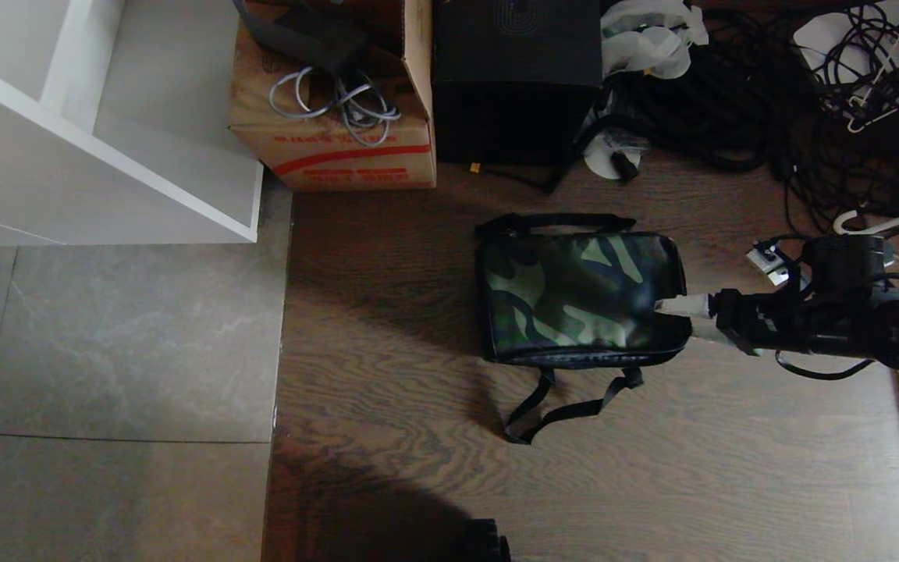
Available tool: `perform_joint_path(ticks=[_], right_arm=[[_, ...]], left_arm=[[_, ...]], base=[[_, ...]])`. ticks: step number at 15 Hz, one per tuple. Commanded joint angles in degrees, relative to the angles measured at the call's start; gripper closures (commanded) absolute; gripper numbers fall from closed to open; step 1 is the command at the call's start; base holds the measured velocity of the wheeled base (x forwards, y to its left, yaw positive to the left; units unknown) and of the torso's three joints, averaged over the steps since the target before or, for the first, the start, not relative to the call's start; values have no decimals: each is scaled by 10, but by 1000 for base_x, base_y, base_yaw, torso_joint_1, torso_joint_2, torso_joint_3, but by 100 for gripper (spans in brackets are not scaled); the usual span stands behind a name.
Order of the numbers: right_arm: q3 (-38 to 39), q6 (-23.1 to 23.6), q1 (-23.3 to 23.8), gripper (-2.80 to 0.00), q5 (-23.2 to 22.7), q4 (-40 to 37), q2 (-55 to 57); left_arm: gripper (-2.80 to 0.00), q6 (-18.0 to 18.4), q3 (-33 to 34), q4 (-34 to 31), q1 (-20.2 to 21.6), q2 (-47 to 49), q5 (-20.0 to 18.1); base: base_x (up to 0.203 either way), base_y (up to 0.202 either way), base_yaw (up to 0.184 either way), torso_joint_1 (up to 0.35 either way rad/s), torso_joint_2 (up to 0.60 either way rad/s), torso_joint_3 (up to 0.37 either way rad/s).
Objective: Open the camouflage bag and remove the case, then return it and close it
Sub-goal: Open the top of the storage box
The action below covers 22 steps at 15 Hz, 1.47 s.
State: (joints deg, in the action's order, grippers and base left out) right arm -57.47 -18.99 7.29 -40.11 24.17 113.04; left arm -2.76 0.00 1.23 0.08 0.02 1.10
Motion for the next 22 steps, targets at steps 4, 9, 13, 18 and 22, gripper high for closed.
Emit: perform_joint_path(ticks=[4, 9, 13, 18, 22], right_arm=[[10, -9, -14, -280, -2, -5, 2], [4, -81, -30, -280, -2, 3, 20], [1, -78, -30, -280, -1, 5, 35], [-14, -82, -32, -280, 2, 36, 53], [-16, -116, -32, 0, 8, 78, 54]], left_arm=[[0, -1, 6, 0, 0, 0, 0], [0, -1, 6, 0, 0, 0, 0], [0, -1, 6, 0, 0, 0, 0], [0, -1, 6, 0, 0, 0, 0], [0, -1, 6, 1, 0, 0, 0]], base=[[0, 0, 0, 0, 0, 0], [0, 0, 0, 0, 0, 0], [0, 0, 0, 0, 0, 0], [0, 0, 0, 0, 0, 0], [0, 0, 0, 0, 0, 0]])
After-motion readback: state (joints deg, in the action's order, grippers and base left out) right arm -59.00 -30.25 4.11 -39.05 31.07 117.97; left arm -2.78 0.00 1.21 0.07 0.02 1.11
